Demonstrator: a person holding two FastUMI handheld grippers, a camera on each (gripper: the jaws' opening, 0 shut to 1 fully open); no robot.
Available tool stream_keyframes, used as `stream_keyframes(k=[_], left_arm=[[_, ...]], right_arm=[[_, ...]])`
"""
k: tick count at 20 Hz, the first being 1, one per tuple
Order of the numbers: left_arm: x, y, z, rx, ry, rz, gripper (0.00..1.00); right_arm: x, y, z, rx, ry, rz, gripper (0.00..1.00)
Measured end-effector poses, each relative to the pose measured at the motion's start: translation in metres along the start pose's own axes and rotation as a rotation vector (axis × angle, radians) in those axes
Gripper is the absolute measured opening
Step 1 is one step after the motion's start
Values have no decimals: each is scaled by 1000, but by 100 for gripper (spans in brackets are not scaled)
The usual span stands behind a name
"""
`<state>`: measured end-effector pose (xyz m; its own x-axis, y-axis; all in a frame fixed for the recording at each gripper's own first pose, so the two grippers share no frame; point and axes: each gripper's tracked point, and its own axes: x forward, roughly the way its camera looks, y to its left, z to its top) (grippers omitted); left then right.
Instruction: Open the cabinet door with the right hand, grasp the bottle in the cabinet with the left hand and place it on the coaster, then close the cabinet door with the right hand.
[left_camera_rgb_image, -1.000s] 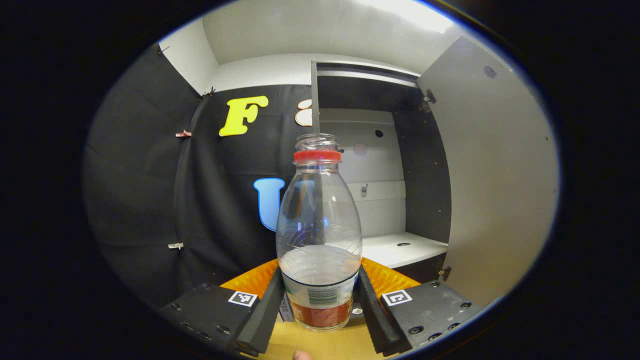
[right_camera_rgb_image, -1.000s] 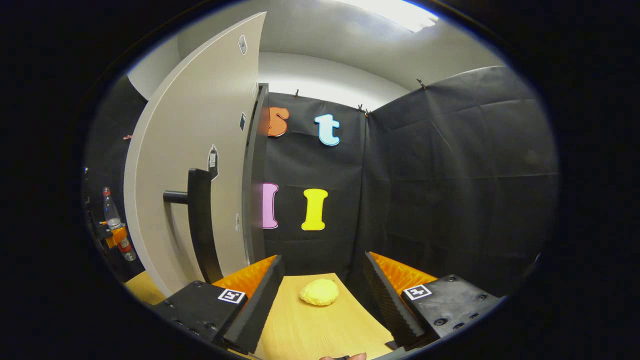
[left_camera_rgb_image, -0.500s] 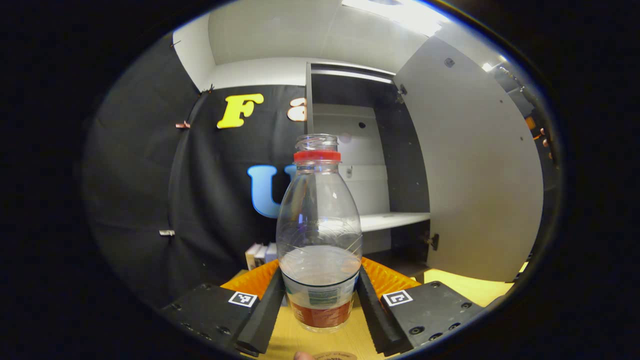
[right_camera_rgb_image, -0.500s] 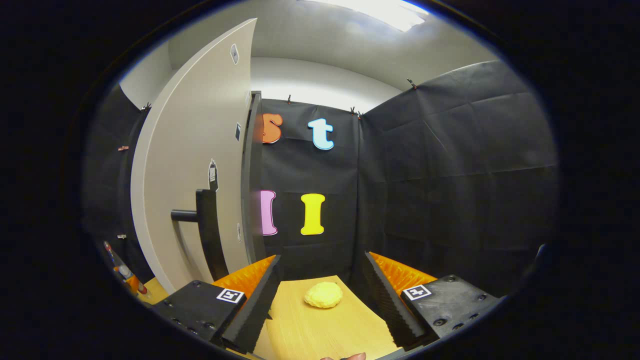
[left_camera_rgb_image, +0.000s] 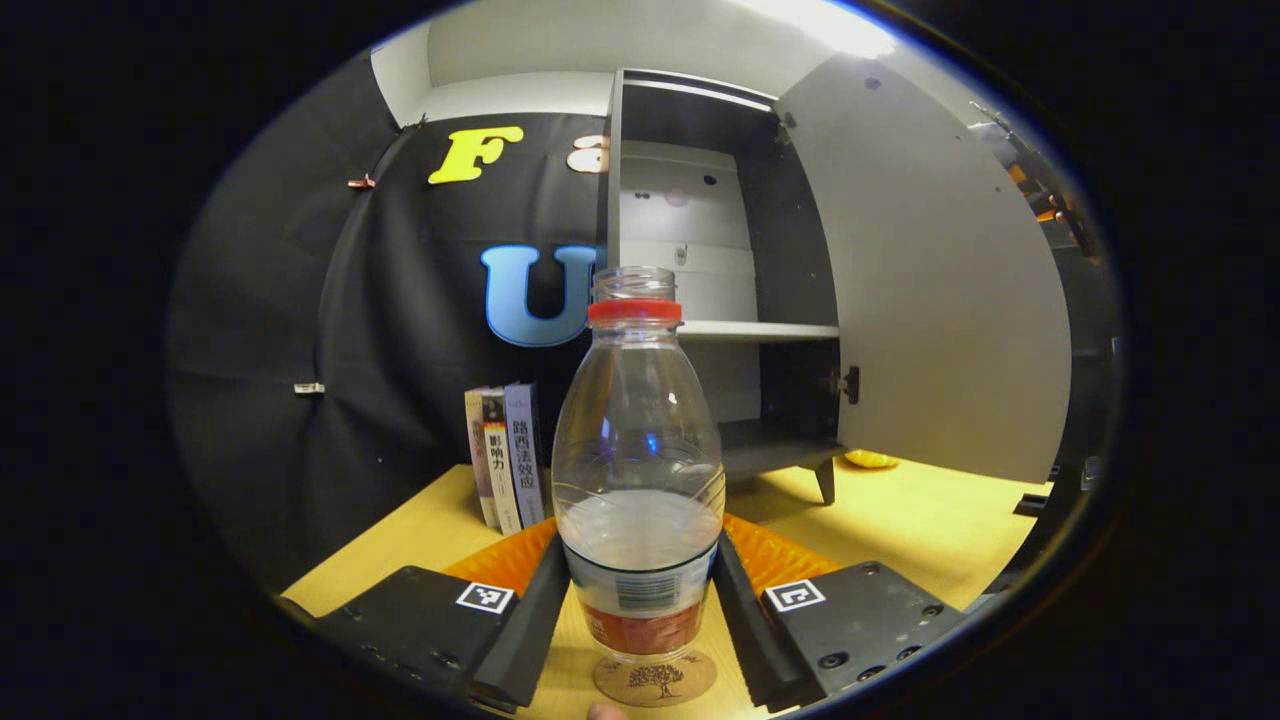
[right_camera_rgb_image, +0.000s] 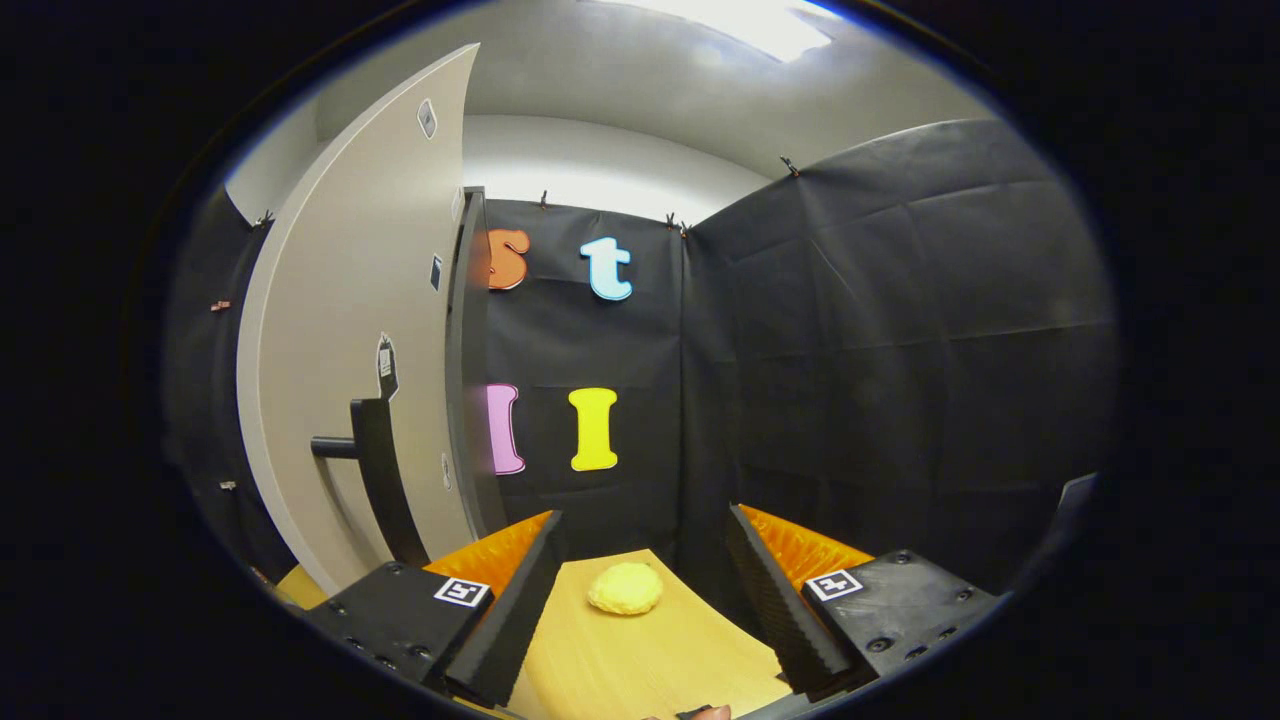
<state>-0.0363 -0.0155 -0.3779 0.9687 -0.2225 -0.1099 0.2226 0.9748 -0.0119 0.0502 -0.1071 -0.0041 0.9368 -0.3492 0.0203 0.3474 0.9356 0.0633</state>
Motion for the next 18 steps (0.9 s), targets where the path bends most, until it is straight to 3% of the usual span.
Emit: stream_keyframes(k=[7,12,18], left_arm=[[8,-3,-46,-11,48,8,77],[12,-11,-59,16,47,-20,78],[9,-4,-68,12,67,6,80]], right_arm=[[-6,-13,-3,-53,23,-41,98],[-8,-15,-2,-45,19,-57,98],[-8,-19,-4,-58,26,-66,99]])
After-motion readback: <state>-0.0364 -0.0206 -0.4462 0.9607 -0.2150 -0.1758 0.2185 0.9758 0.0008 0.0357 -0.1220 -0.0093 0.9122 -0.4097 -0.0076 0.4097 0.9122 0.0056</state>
